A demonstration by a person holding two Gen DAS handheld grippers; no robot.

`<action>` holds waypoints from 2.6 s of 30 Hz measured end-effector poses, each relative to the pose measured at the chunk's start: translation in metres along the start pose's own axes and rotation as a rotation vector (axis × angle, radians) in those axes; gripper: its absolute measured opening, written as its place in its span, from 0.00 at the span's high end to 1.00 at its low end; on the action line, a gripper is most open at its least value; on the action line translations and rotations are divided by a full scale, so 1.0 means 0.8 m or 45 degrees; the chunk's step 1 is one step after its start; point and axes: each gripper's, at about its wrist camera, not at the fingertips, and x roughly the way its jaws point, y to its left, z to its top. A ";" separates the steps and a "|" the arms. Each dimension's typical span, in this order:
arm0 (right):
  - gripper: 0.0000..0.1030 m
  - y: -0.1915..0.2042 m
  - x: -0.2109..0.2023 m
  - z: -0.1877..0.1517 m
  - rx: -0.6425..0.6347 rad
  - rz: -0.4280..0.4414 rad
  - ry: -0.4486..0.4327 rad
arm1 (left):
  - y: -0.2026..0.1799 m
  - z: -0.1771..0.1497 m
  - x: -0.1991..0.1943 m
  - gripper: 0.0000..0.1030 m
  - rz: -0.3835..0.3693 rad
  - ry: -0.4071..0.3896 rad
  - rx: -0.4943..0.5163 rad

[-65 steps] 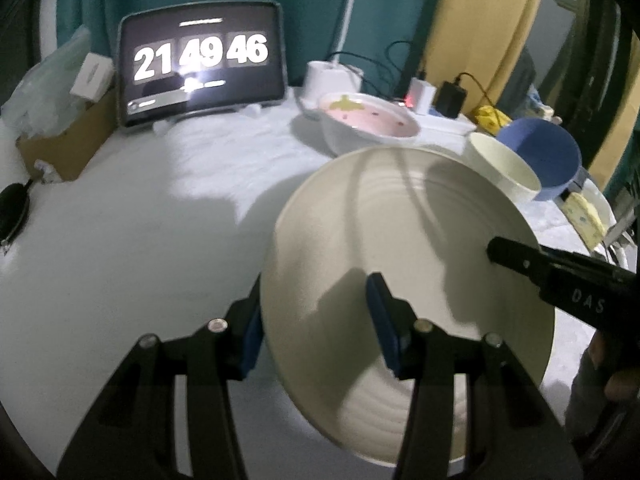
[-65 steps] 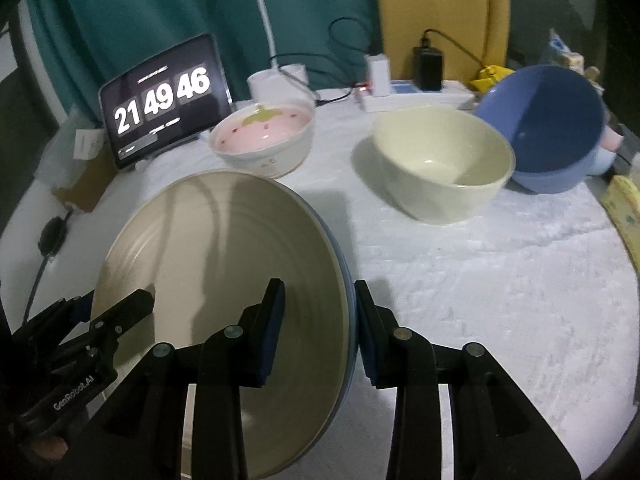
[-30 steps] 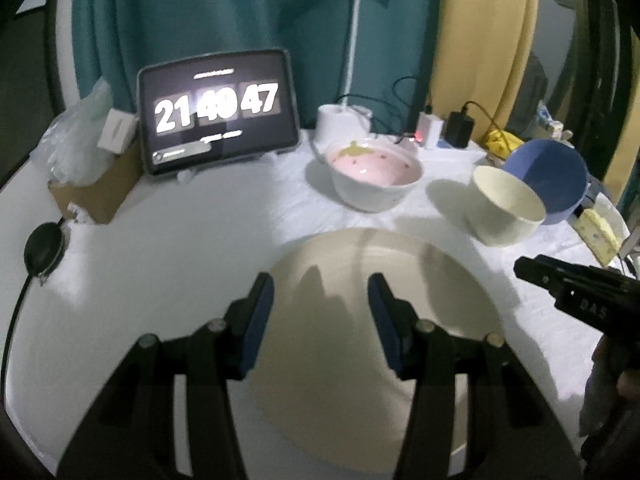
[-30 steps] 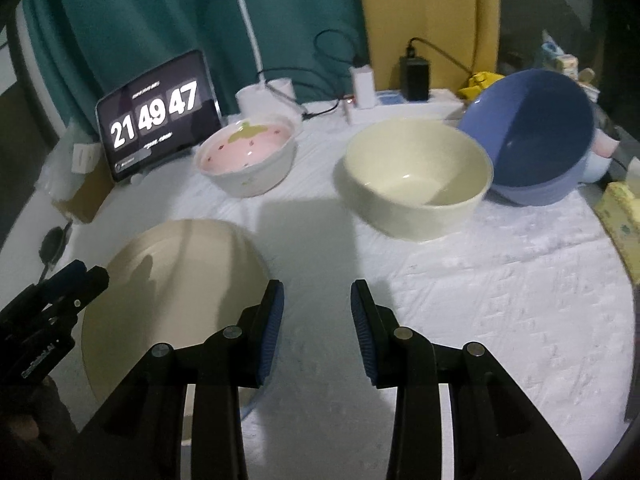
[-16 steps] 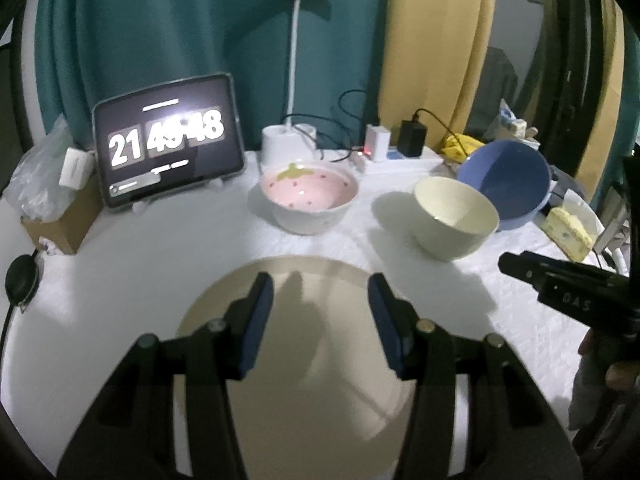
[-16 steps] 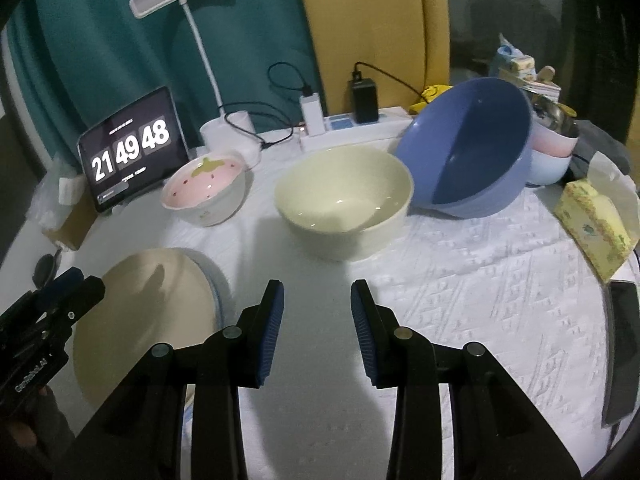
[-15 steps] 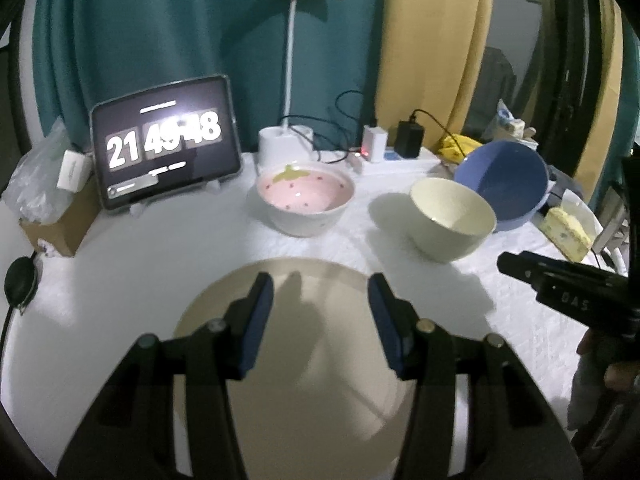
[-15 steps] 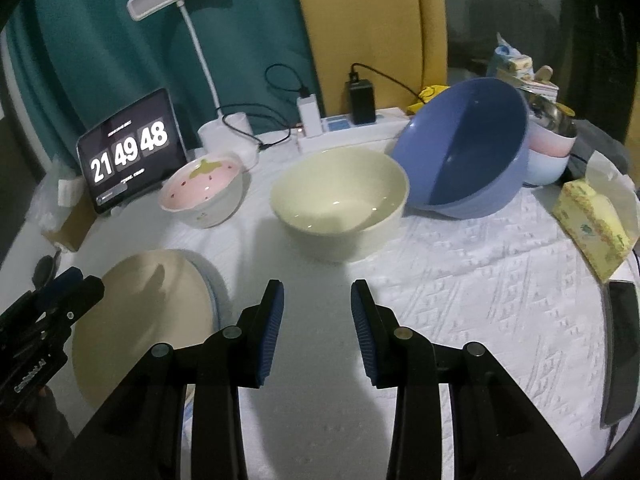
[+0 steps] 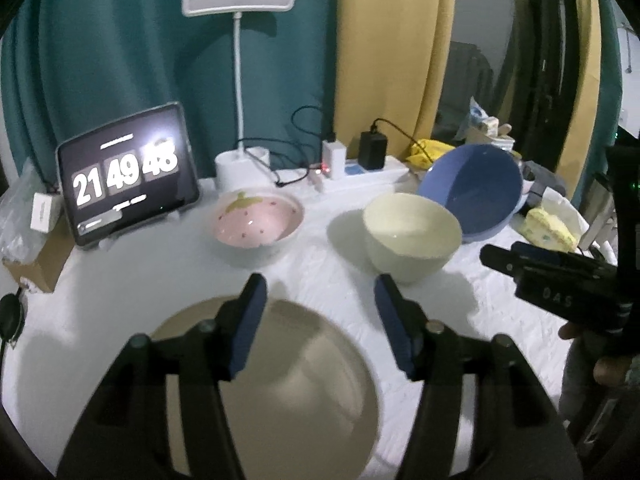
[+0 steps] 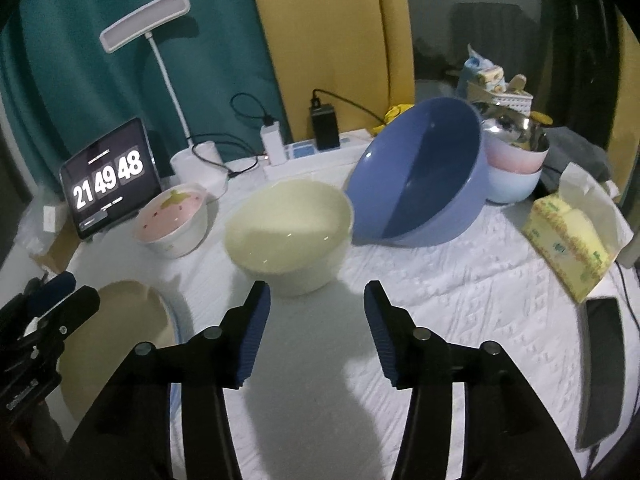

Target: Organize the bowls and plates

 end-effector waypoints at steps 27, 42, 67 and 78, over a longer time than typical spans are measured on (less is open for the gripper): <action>0.45 -0.102 0.046 0.050 0.117 -0.303 -0.068 | -0.060 0.032 0.068 0.43 -0.106 0.010 0.053; 0.82 -0.158 0.061 0.015 0.174 -0.274 -0.025 | -0.116 0.040 0.085 0.42 -0.139 0.026 0.147; 0.82 -0.234 0.034 -0.028 0.288 -0.180 -0.005 | -0.252 0.027 0.149 0.43 -0.213 0.055 0.334; 0.81 -0.243 0.035 -0.028 0.330 -0.158 0.007 | -0.273 0.019 0.179 0.83 -0.257 0.131 0.379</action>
